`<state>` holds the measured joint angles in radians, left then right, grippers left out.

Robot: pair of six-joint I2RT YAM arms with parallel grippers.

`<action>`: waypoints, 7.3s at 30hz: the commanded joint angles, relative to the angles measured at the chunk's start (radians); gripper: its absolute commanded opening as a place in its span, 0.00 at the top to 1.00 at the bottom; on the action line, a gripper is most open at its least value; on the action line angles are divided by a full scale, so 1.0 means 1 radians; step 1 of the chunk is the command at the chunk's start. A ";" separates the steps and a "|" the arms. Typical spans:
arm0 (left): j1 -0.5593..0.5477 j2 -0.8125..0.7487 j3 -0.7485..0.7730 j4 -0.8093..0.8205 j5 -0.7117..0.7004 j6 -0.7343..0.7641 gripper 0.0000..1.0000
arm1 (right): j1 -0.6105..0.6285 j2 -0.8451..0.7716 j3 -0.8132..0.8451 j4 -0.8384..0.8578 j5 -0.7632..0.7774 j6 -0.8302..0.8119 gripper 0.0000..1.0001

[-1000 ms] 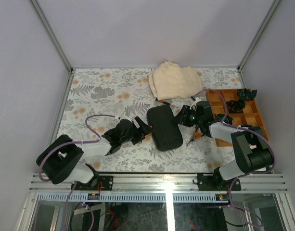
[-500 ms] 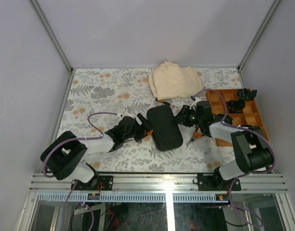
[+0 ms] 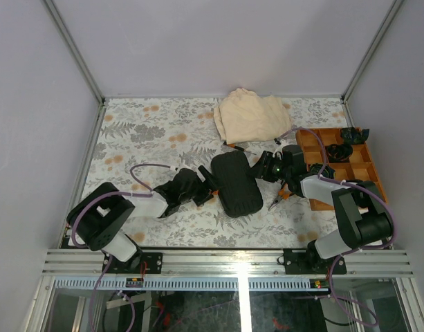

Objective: Sort the tools into containers
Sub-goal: Open the storage box at the center of the board.

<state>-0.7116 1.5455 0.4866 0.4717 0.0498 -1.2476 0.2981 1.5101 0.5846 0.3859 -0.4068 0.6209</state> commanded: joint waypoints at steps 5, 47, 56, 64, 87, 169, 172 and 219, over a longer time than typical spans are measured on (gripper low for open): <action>-0.002 0.026 0.013 0.039 -0.023 0.019 0.31 | -0.005 0.050 -0.035 -0.172 0.088 -0.067 0.49; -0.012 -0.082 0.049 -0.182 -0.118 0.077 0.82 | -0.004 0.054 -0.042 -0.175 0.094 -0.073 0.49; -0.007 -0.084 0.012 -0.145 -0.115 0.055 0.87 | -0.004 0.058 -0.041 -0.176 0.097 -0.075 0.49; 0.009 -0.091 -0.002 -0.171 -0.119 0.054 0.84 | -0.004 0.061 -0.040 -0.174 0.096 -0.076 0.49; 0.015 -0.112 -0.027 -0.206 -0.137 0.078 0.77 | -0.004 0.063 -0.033 -0.176 0.100 -0.078 0.50; 0.051 -0.329 0.041 -0.521 -0.057 0.366 0.47 | 0.777 -0.140 0.522 -0.951 0.945 -0.004 0.09; 0.081 -0.266 -0.003 -0.379 0.003 0.357 0.47 | 0.805 -0.071 0.517 -0.926 0.977 -0.004 0.07; 0.186 -0.107 0.039 -0.237 0.064 0.455 0.45 | 0.765 -0.053 0.428 -0.769 0.978 -0.050 0.10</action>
<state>-0.4847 1.4403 0.5507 0.2321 0.1257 -0.8059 1.0695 1.4807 1.0138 -0.4095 0.5579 0.5606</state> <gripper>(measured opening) 0.559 0.904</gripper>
